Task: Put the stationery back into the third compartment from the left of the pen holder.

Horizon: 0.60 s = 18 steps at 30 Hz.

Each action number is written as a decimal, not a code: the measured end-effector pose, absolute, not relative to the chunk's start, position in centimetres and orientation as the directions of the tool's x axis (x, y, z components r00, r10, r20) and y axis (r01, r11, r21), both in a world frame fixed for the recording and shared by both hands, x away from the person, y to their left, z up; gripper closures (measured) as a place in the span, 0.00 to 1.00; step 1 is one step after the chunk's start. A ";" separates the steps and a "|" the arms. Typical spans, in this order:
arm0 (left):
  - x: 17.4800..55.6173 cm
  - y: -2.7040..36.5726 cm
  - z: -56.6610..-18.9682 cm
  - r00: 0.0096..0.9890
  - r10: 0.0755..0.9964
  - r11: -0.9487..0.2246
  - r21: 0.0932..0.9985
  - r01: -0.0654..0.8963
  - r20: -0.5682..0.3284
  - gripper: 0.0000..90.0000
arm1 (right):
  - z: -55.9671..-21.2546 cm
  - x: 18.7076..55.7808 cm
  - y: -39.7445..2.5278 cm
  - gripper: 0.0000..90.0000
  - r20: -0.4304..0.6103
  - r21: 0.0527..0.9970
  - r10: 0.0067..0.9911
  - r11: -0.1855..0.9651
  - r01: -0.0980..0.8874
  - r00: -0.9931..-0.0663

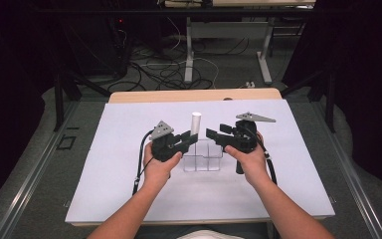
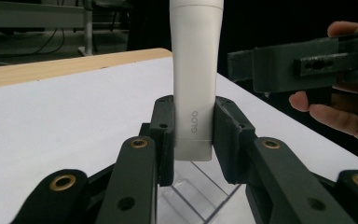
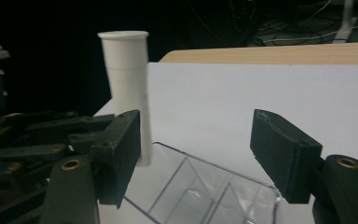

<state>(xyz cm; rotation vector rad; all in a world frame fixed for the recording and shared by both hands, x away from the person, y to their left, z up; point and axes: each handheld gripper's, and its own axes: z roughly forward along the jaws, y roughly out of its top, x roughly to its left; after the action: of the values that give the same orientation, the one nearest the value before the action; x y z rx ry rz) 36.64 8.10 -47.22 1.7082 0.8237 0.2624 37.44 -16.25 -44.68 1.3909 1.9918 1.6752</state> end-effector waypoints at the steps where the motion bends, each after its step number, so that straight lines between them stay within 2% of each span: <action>1: 36.5 7.9 -47.3 0.731 0.639 -0.094 0.919 0.383 -0.239 0.79 | -44.6 37.3 -16.1 0.38 0.406 0.849 0.732 -0.080 0.523 -0.547; 7: 36.0 6.9 -47.6 0.758 0.611 -0.126 0.917 0.378 -0.228 0.79 | -44.6 37.0 -15.7 0.39 0.436 0.839 0.704 -0.094 0.535 -0.560; 18: 34.5 4.7 -48.1 0.815 0.545 -0.185 0.920 0.347 -0.198 0.79 | -44.6 37.0 -16.0 0.53 0.520 0.793 0.662 -0.138 0.593 -0.540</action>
<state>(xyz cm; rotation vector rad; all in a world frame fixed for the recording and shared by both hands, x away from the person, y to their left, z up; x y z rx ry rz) 34.54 4.74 -48.13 1.7966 0.6845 0.2047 37.00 -15.97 -44.58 1.4758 2.0224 1.7986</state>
